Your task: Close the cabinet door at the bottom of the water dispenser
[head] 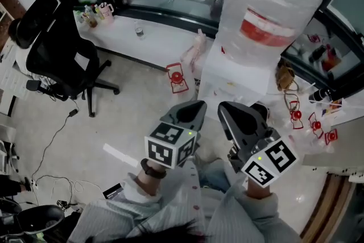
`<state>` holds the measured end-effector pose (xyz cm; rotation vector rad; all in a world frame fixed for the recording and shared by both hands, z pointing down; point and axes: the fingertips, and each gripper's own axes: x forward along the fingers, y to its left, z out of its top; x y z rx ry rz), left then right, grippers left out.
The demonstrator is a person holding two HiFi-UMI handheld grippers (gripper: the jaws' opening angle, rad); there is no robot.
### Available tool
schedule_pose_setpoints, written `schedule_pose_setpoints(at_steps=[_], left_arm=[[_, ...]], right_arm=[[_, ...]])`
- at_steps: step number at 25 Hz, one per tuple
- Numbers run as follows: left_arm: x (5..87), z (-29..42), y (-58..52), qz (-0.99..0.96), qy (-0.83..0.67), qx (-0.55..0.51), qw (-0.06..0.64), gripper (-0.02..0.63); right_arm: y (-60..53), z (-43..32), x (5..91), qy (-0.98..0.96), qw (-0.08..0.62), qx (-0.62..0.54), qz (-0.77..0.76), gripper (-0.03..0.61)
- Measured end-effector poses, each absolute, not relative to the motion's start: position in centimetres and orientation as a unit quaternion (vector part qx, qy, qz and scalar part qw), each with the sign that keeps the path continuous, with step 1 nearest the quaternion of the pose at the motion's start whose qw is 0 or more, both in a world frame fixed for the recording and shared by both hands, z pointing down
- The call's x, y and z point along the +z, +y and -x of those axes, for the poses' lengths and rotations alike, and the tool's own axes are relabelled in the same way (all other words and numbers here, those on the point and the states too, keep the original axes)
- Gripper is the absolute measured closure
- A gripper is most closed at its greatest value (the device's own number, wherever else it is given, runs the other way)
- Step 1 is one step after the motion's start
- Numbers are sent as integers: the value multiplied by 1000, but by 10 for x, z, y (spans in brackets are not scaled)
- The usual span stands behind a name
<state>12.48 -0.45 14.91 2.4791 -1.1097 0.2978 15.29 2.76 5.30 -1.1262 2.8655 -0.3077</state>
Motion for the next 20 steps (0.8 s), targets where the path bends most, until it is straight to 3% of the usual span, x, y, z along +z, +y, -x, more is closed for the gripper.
schedule_pose_setpoints(at_steps=[20], left_arm=[[137, -125, 3, -891, -395, 109, 197, 603]], right_arm=[[31, -153, 61, 919, -15, -114, 377, 565]])
